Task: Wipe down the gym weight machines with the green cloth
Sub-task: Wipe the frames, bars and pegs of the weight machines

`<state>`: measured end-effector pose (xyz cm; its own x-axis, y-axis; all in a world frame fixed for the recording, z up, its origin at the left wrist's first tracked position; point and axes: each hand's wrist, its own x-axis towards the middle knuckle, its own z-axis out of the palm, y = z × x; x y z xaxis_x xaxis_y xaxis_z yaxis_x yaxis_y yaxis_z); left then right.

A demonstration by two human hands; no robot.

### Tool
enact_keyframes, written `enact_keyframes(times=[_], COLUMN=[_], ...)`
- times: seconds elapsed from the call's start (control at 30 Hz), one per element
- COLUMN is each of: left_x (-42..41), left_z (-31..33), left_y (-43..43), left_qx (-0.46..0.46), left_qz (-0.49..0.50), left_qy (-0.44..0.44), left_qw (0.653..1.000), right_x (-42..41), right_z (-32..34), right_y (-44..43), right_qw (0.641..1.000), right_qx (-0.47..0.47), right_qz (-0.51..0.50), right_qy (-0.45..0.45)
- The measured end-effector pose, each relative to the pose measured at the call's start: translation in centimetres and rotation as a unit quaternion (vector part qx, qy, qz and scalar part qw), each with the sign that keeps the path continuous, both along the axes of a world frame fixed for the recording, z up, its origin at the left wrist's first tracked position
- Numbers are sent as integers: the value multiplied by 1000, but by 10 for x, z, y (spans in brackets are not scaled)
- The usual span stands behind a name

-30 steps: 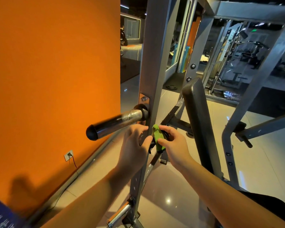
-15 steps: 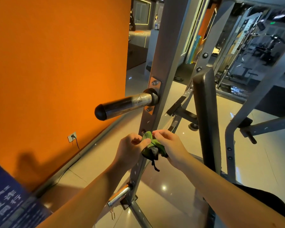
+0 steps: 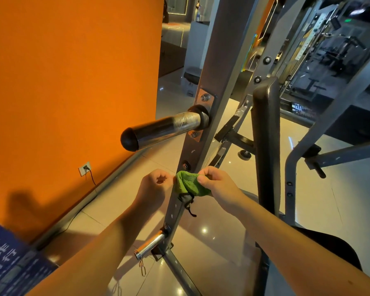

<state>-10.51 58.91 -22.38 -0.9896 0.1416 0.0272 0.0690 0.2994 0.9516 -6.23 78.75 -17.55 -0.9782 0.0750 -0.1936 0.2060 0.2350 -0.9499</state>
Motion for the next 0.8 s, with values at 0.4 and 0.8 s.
enact_keyframes(times=[0.4, 0.8], left_x=[1, -16], left_z=[-11, -2], left_y=[3, 30], left_qx=[4, 135], left_qz=[12, -12], left_qy=[27, -73], left_qw=[1000, 988], right_x=[-14, -19], right_z=[-22, -7], right_y=[-24, -22], right_qw=[995, 965], right_qx=[58, 235], right_qz=[-79, -80], right_qy=[9, 86])
